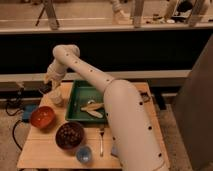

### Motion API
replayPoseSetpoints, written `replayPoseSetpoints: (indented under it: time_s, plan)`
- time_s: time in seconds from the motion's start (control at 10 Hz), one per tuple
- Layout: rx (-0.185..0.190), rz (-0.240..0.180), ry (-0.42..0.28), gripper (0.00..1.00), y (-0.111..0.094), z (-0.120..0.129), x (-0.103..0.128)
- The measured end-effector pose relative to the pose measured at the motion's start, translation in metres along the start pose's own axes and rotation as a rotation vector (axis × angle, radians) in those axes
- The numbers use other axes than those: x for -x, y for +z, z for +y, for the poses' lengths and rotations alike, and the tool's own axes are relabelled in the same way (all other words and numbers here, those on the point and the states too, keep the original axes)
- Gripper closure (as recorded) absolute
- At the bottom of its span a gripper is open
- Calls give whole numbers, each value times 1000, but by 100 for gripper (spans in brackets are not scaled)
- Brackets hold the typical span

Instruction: Place eraser in paper cup

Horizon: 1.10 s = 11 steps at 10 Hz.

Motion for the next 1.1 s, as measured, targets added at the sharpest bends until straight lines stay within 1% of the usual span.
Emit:
replayPoseSetpoints:
  time_s: [0.1, 0.2, 0.4, 0.6, 0.7, 0.8, 0.9, 1.1]
  plan:
    - [54, 19, -7, 91, 1, 4, -1]
    - [90, 26, -7, 83, 1, 6, -2]
    - [101, 27, -15, 67, 3, 6, -2]
    - [105, 29, -18, 45, 4, 9, -8]
    - [106, 30, -22, 37, 4, 9, -9]
    - [107, 32, -26, 26, 4, 10, -11]
    - [107, 36, -29, 21, 4, 11, -12]
    - [115, 47, -38, 20, 4, 12, -16]
